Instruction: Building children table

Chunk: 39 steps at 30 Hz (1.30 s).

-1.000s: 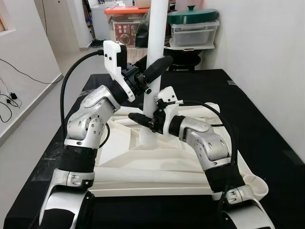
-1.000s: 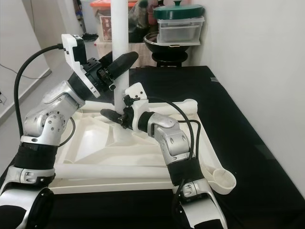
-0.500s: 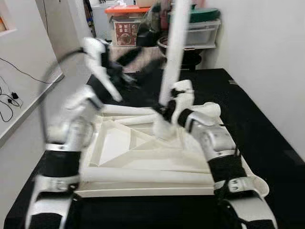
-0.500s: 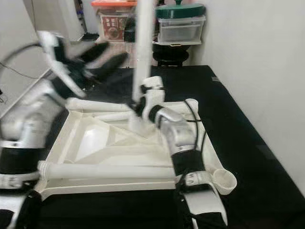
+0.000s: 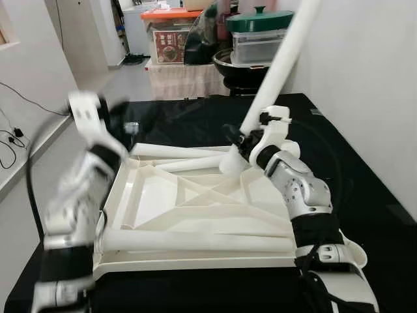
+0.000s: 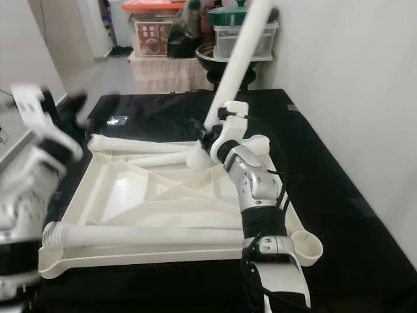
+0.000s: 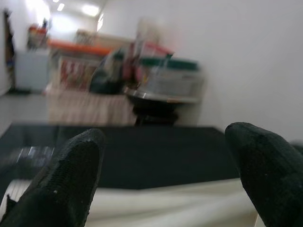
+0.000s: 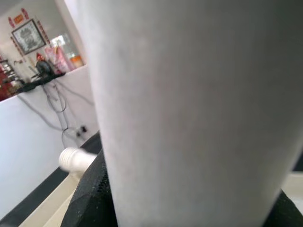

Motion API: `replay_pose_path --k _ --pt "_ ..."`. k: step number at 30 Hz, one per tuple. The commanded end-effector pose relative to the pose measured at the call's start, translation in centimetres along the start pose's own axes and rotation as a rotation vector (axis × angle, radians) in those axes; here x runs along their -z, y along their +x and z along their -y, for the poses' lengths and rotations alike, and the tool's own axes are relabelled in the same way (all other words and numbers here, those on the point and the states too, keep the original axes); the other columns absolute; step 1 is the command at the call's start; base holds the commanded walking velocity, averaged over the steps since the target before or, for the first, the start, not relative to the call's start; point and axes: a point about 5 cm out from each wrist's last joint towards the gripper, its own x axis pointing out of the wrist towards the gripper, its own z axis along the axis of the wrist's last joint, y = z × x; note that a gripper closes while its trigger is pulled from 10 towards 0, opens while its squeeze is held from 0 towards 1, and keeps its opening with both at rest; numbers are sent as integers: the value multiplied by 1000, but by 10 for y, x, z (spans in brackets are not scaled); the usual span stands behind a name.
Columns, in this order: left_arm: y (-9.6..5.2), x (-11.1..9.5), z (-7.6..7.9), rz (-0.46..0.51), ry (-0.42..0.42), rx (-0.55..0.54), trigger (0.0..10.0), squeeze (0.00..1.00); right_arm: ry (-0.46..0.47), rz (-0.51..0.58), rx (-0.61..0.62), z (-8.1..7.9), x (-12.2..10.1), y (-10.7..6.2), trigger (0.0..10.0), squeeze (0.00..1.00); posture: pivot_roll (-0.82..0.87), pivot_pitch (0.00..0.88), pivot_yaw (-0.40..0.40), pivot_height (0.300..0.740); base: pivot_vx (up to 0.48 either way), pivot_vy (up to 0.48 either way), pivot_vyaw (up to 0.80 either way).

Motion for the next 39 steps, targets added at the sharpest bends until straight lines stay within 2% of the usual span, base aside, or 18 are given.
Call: replay_pose_path --k 1,2,3,4,6,7,9,12,18,22,27,31,37,39 --pt "-1 1 1 0 24 -16 10000 0 -45 39 -3 -2 -4 -2 10000 0 -58 0 26 740 0 0 0" --pt "-5 7 2 -18 21 -32 10000 0 -66 55 -3 -2 -5 -5 10000 0 -58 0 26 740 0 0 0" --pt "-11 18 6 -50 9 -34 10000 0 -88 51 -69 -5 -2 -10 10000 0 -61 0 22 740 0 0 0" --pt "-11 18 6 -50 9 -34 10000 0 -88 51 -69 -5 -2 -10 10000 0 -61 0 22 740 0 0 0" --pt "-21 35 21 -101 -31 18 10000 0 -90 49 -175 -12 5 -21 10000 0 -65 0 17 740 0 0 0" --pt "-21 35 21 -101 -31 18 10000 0 -90 49 -175 -12 5 -21 10000 0 -65 0 17 740 0 0 0" --pt "-27 43 39 -114 -77 94 10000 0 -119 41 -265 -21 14 -30 10000 0 -66 0 16 740 0 -300 0" --pt "-28 44 44 -112 -88 110 10000 0 -130 35 -290 -24 17 -33 10000 0 -66 0 16 740 0 -300 0" --pt "-30 46 63 -126 -96 199 10000 0 -90 26 -401 -40 26 -45 10000 0 -67 0 9 740 0 -443 0" --pt "-32 48 67 -137 -92 214 10000 0 -104 20 -433 -41 26 -48 10000 0 -66 0 8 740 0 -458 0" --pt "-42 64 72 -234 -50 223 10000 0 -158 4 -544 -29 20 -62 10000 0 -63 0 27 740 0 -92 0" --pt "-46 67 72 -248 -51 221 10000 0 -169 -6 -569 -26 19 -66 10000 0 -62 0 29 740 0 0 0" --pt "-61 76 74 -315 -23 284 10000 0 -204 -42 -594 -11 15 -77 10000 0 -59 0 29 740 0 0 0" --pt "-74 80 73 -364 11 333 10000 0 -214 -86 -637 2 11 -91 10000 0 -57 0 28 740 0 0 0"
